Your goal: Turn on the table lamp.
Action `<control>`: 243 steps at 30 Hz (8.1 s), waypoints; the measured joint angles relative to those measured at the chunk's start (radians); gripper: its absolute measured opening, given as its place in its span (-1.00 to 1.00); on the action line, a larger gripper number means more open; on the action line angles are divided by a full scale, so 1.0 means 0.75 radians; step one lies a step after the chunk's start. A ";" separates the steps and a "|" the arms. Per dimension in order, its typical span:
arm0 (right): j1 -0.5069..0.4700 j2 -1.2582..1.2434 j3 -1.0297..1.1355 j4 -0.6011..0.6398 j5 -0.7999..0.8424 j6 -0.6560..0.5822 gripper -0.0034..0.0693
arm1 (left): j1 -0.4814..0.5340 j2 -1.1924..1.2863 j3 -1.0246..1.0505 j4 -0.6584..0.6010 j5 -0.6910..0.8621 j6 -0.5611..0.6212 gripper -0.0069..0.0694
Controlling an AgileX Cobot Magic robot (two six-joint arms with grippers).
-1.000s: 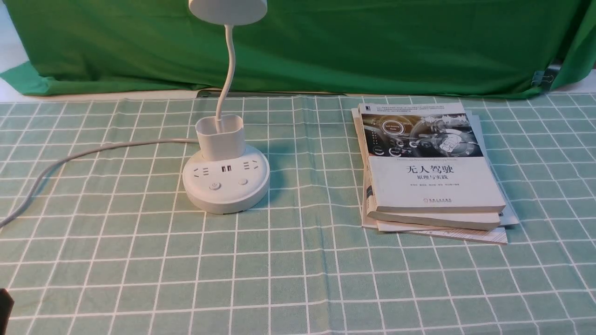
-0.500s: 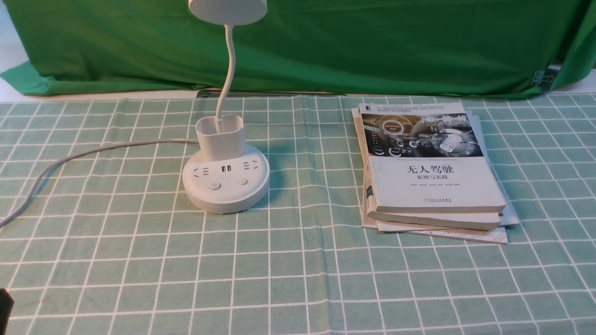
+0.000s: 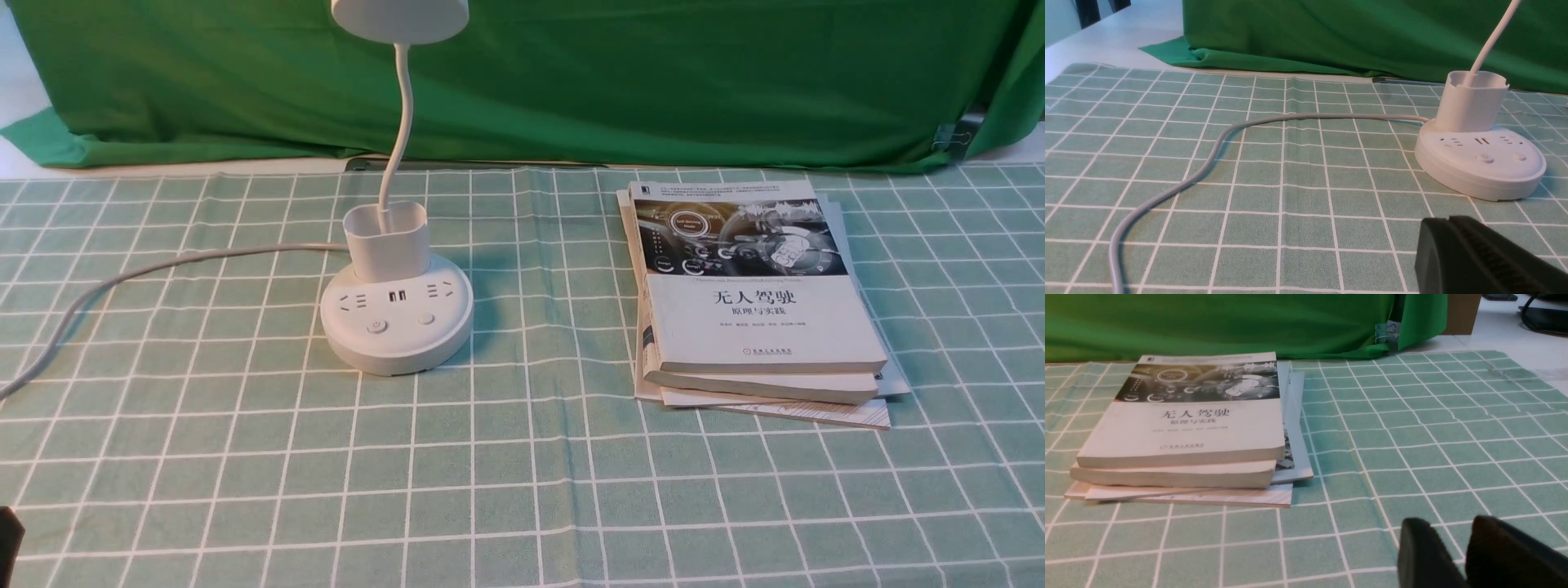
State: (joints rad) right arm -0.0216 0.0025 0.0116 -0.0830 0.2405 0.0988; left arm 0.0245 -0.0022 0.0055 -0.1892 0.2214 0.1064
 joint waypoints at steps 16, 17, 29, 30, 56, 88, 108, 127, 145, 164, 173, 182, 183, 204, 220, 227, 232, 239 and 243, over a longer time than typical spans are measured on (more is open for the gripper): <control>0.000 0.000 0.000 0.000 0.000 0.000 -0.25 | 0.000 0.000 0.000 0.003 -0.001 0.009 -0.76; 0.000 0.000 0.000 0.000 0.000 0.000 -0.25 | 0.000 0.000 0.000 0.005 -0.006 0.012 -0.76; 0.000 0.000 0.000 0.000 0.000 0.000 -0.25 | 0.000 0.000 0.000 0.014 -0.838 0.030 -0.76; 0.000 0.000 0.000 0.000 0.000 0.000 -0.25 | 0.000 0.000 0.000 0.018 -0.923 0.030 -0.76; 0.000 0.000 0.000 0.000 0.000 -0.001 -0.25 | 0.001 0.669 -0.716 0.359 0.311 -0.580 -0.76; 0.000 0.000 0.000 0.000 0.000 -0.001 -0.25 | -0.567 2.491 -1.790 0.186 0.530 -0.249 -0.83; 0.000 0.000 0.000 0.000 0.000 -0.004 -0.25 | -0.569 2.637 -1.865 0.177 0.386 -0.255 -0.82; 0.000 0.000 0.000 0.000 0.000 -0.004 -0.25 | -0.569 2.637 -1.865 0.177 0.415 -0.253 -0.82; 0.000 0.000 0.000 0.000 0.000 -0.004 -0.25 | -0.569 2.678 -1.878 0.152 0.434 -0.249 -0.82; 0.000 0.000 0.000 0.000 0.000 -0.004 -0.25 | -0.569 2.705 -1.916 0.151 0.468 -0.228 -0.82; 0.000 0.000 0.000 0.000 0.000 -0.004 -0.25 | -0.569 2.578 -1.877 0.042 0.537 -0.194 -0.82; 0.000 0.000 0.000 0.000 0.000 -0.004 -0.25 | -0.569 2.423 -1.708 -0.309 0.741 0.103 -0.82; 0.000 0.000 0.000 0.000 0.000 -0.004 -0.25 | -0.569 2.359 -1.661 -0.358 0.723 0.146 -0.82; 0.000 0.000 0.000 0.000 0.000 -0.004 -0.25 | -0.569 0.897 -0.937 -0.532 0.146 0.476 -0.82; 0.000 -0.001 0.000 0.000 0.000 -0.004 -0.25 | -0.572 0.710 -0.846 -0.394 0.002 0.486 -0.82; 0.000 -0.001 0.000 0.000 0.000 -0.004 -0.25 | -0.505 0.511 -0.456 -0.109 -0.539 0.485 -0.82; 0.000 -0.001 0.000 0.000 0.000 -0.004 -0.25 | -0.303 0.265 -0.200 0.133 -0.750 0.396 -0.82; 0.000 -0.001 0.000 0.000 0.000 -0.004 -0.25 | -0.086 0.060 -0.007 0.142 -0.745 0.079 -0.82; 0.000 -0.001 0.000 0.000 0.000 -0.004 -0.25 | -0.044 0.006 -0.004 0.135 -0.436 0.014 -0.82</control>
State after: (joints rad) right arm -0.0216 0.0018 0.0116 -0.0827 0.2405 0.0958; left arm -0.0083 0.0021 0.0024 -0.0880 -0.1053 0.1166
